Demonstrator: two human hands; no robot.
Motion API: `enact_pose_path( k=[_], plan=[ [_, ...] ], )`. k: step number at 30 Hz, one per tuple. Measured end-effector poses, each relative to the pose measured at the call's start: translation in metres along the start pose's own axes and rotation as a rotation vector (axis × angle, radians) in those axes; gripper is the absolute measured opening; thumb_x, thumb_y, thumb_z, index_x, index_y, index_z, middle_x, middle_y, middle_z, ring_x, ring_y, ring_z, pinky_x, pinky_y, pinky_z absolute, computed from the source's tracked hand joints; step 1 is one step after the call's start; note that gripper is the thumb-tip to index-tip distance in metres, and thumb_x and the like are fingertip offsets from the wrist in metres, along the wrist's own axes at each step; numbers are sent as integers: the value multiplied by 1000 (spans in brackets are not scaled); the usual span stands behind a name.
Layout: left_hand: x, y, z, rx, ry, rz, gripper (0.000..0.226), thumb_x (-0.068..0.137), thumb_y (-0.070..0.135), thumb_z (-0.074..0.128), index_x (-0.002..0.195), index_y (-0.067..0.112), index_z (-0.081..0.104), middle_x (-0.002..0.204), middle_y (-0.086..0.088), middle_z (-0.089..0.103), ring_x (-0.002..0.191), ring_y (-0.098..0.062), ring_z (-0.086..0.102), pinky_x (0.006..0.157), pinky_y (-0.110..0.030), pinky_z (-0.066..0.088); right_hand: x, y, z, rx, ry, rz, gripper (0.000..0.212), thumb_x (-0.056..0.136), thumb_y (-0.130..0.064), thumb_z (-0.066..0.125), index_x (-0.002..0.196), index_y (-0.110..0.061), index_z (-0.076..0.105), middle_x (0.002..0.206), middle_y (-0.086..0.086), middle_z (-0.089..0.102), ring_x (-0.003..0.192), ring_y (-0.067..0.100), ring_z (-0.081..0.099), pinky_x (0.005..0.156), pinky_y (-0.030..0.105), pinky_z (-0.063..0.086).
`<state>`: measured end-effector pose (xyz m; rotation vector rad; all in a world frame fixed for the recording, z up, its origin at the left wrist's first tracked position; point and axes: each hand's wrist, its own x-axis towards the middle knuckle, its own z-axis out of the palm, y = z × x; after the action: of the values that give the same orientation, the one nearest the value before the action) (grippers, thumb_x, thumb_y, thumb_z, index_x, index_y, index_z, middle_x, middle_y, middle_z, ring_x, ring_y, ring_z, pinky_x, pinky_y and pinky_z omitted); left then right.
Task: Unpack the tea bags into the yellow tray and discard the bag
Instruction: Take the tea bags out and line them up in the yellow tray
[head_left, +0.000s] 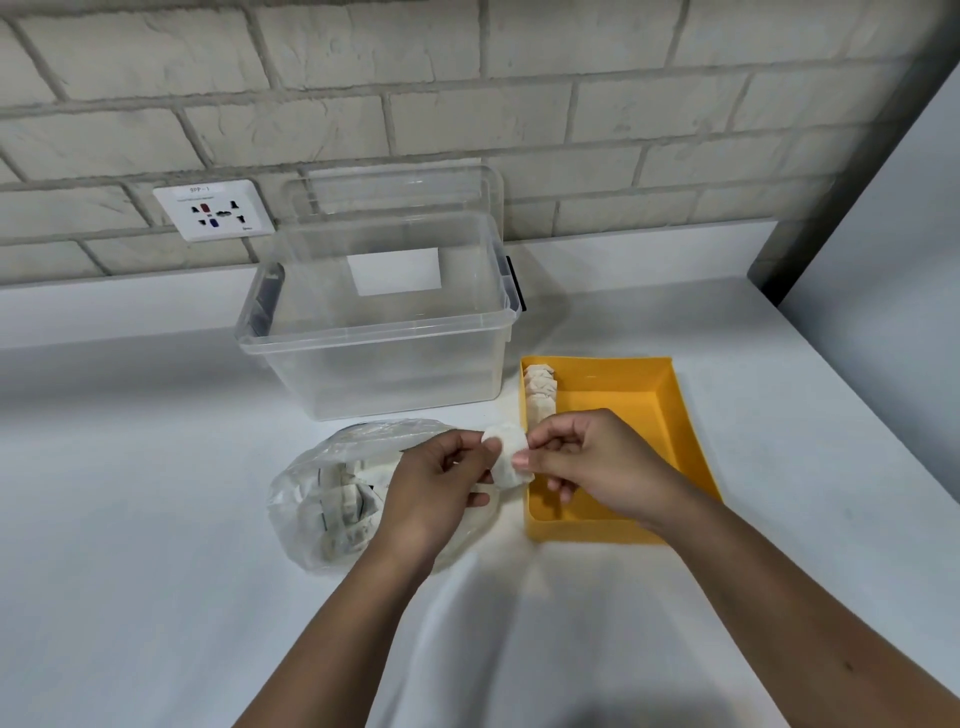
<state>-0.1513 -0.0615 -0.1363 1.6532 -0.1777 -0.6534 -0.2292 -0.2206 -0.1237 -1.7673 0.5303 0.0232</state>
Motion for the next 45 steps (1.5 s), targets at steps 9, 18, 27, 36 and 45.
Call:
enact_pose_path(
  k=[9,18,27,36,45],
  plan=[
    [0,-1,-13,75,81,59,8,92,16,68,94,17,75,79,-1,70,53,-2,61,42,-15,42,18,33,-27,32,205,106,7,90,-19,68,87,-12,67,81,5,69,54,12,53,50,25,46],
    [0,-20,-27,110,105,46,9,92,15,67,91,18,76,79,1,75,67,-11,66,55,-23,50,63,50,-10,-129,237,243,21,89,-21,68,82,-2,69,68,10,66,54,18,54,50,25,46],
    [-1,-22,-36,71,110,33,11,92,14,66,92,19,75,73,8,72,67,-8,65,56,-24,50,72,52,-8,-199,323,176,19,87,-24,70,74,-10,66,75,13,72,53,18,57,60,33,51],
    [-5,-10,-57,95,168,100,8,91,14,69,90,18,76,81,-1,75,72,-16,68,63,-28,57,52,35,-8,-326,426,5,30,80,-31,77,100,-18,60,86,-3,64,78,21,64,71,33,54],
    [-8,4,-100,197,209,179,10,88,11,72,94,17,78,84,-5,77,76,-15,71,68,-20,57,10,-26,53,-176,66,-323,9,82,-17,76,90,-19,72,77,-5,67,55,-1,56,57,14,45]
  ],
)
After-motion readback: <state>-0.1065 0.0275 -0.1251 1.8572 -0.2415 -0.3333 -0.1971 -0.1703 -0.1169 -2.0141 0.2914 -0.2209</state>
